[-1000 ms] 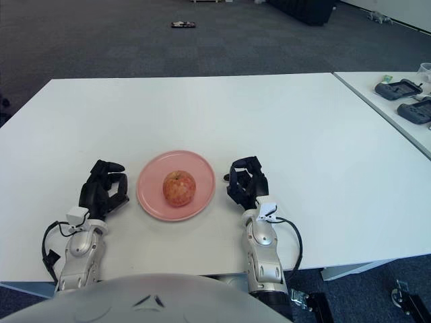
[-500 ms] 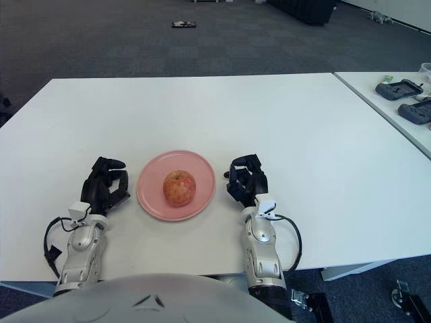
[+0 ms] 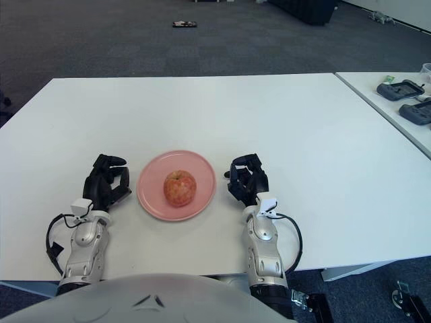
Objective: Put the apple into the plate.
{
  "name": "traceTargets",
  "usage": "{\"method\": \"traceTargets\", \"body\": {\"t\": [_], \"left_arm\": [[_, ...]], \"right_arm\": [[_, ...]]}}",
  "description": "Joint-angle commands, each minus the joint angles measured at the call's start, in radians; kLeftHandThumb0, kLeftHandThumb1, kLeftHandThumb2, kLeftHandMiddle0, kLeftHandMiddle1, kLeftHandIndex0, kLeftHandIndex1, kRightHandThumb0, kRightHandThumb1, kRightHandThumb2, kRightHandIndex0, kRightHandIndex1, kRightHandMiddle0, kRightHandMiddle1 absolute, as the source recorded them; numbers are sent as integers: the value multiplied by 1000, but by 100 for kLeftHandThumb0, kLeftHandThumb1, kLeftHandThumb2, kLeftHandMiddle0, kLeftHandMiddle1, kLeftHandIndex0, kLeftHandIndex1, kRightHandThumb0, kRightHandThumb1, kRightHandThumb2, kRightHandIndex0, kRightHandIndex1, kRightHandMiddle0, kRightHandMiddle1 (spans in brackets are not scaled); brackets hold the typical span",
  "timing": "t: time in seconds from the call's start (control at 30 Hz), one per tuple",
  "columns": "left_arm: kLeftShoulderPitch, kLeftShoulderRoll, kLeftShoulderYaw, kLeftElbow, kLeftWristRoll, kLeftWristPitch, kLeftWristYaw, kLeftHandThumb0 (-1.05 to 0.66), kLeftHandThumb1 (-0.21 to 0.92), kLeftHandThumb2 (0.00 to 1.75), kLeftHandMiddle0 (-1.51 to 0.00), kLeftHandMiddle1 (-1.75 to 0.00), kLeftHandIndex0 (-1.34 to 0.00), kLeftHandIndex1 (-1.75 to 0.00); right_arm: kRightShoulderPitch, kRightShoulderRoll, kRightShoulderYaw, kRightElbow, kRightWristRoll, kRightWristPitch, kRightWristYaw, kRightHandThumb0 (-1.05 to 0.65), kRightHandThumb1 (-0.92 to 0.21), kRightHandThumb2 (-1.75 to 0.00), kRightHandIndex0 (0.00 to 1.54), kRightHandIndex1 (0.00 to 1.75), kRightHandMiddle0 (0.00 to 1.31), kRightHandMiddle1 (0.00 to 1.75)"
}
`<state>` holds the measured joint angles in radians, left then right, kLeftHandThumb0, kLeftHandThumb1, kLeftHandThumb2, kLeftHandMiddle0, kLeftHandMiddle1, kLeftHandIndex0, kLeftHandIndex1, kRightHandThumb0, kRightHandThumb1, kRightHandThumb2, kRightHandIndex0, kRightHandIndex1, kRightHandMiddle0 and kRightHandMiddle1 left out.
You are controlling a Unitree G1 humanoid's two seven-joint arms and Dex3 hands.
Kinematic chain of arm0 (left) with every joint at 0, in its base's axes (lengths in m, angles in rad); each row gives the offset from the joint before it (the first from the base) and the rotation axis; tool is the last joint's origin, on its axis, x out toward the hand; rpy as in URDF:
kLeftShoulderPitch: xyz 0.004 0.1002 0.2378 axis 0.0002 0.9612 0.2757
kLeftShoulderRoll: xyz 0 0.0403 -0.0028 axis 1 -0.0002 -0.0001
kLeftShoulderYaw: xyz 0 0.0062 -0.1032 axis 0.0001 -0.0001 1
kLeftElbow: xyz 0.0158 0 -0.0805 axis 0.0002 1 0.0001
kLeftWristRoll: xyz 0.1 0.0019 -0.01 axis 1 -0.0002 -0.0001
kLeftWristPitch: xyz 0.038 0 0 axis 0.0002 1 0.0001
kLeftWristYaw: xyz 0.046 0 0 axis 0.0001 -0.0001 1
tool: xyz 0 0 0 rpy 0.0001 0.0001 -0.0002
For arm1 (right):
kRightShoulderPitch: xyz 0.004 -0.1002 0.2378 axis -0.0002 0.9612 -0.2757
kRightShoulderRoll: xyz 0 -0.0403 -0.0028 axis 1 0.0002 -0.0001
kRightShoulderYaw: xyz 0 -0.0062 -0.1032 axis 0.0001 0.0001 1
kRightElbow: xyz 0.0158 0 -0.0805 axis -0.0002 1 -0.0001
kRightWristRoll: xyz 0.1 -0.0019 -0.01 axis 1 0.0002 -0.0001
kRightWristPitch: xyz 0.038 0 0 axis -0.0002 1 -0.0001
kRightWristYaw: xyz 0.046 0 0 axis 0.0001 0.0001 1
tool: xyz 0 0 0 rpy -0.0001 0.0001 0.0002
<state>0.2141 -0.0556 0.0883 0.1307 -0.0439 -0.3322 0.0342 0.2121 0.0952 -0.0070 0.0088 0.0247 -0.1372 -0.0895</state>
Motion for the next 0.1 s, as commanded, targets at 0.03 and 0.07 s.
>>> {"method": "traceTargets", "body": {"t": [0.03,0.07], "left_arm": [[-18,3,4,50,1,6,3,-40,60,97,-62,-165,-39,-175],[-23,3,4,57,4,1,6,-40,60,96,-62,-165,-39,-175]], "right_arm": [[-4,-8,-20,18,13,25,3,-35,-85,-63,52,133,23,175],[-6,-8,-23,19,13,26,3,-35,-85,-63,52,133,23,175]]}}
